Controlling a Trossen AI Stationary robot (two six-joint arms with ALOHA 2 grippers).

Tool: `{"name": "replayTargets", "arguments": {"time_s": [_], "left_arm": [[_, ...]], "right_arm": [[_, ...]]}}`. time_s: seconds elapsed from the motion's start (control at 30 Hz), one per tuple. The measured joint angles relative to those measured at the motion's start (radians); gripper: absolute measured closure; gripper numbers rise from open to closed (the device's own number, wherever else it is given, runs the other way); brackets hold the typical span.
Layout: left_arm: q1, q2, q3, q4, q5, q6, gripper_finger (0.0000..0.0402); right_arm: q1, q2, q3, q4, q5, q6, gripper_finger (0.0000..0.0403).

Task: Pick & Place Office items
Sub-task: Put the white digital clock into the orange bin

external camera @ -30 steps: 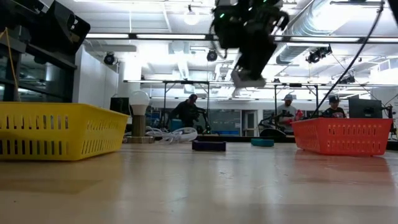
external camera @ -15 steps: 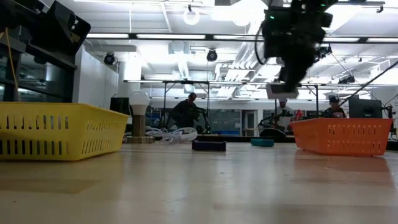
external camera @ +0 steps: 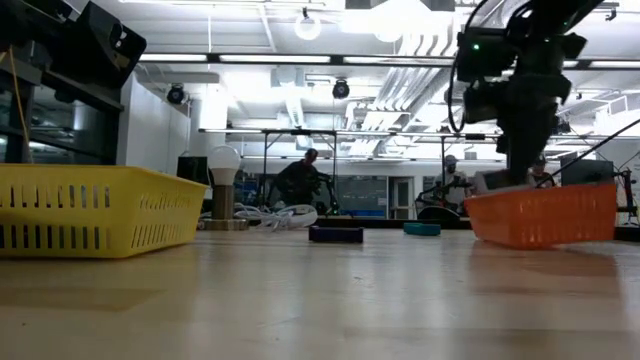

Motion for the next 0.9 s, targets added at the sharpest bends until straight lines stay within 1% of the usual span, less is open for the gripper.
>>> {"name": "replayTargets", "arguments": {"time_s": [0.1, 0.2, 0.33, 0.5, 0.6, 0.9], "left_arm": [[0.000, 0.000, 0.000, 0.000, 0.000, 0.000, 0.0172], [0.000, 0.000, 0.000, 0.000, 0.000, 0.000, 0.0172], [0.000, 0.000, 0.000, 0.000, 0.000, 0.000, 0.0172], [0.000, 0.000, 0.000, 0.000, 0.000, -0.001, 0.0172], [0.000, 0.000, 0.000, 0.000, 0.000, -0.001, 0.0172], [0.000, 0.000, 0.001, 0.000, 0.000, -0.001, 0.0172]], "right_arm": [[0.016, -0.024, -0.007, 0.018, 0.038, 0.023, 0.0339], [0.024, -0.045, -0.006, 0.020, 0.048, 0.029, 0.0339], [0.036, -0.048, -0.006, 0.010, 0.091, 0.068, 0.0339], [0.054, -0.048, -0.006, 0.010, 0.104, 0.090, 0.0339], [0.066, -0.048, -0.006, 0.010, 0.131, 0.114, 0.0339], [0.113, -0.048, -0.006, 0.011, 0.217, 0.267, 0.0339]]}}
